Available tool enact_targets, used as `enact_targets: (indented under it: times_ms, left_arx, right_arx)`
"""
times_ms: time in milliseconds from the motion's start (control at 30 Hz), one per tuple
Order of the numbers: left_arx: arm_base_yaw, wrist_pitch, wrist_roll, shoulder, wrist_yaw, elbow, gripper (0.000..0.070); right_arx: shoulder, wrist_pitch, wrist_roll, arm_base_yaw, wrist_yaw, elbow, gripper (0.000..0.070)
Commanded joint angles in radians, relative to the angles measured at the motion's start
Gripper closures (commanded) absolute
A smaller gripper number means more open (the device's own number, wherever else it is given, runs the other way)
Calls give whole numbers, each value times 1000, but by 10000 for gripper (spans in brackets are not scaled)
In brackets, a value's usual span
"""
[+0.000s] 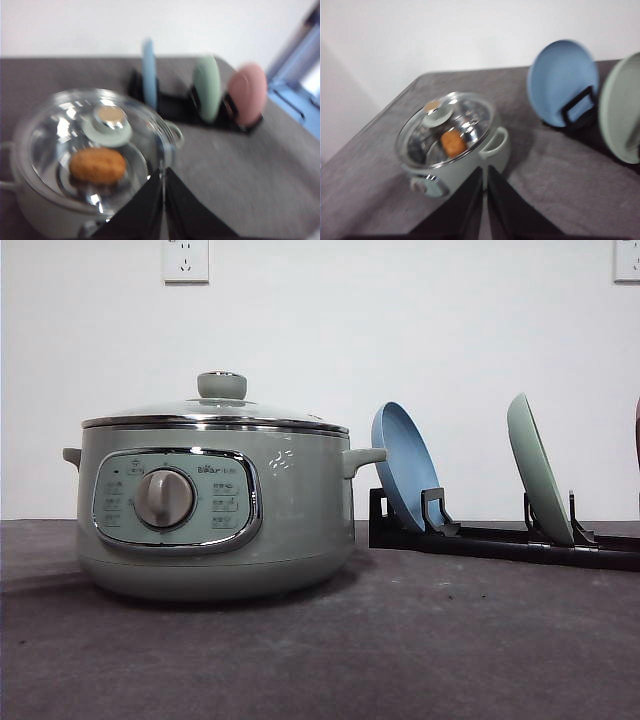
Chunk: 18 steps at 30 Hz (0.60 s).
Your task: Transfer potato from steamer to green plate
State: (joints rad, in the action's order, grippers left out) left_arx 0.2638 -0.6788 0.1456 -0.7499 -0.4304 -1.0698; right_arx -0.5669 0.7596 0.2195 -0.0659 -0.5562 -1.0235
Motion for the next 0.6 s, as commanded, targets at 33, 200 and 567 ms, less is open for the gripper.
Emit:
enact_targets:
  times_ms: [33, 200, 567]
  left_arx:
    - [26, -70, -104, -36, -25, -64, 699]
    - [60, -116, -142, -54, -26, -97, 699]
    - [64, -113, -142, -53, -25, -97, 637]
  right_arx:
    - [-36, 12, -77, -9, -45, -48, 696]
    - [-59, 13, -139, -64, -50, -71, 696]
    - [-59, 61, -224, -91, -46, -71, 695]
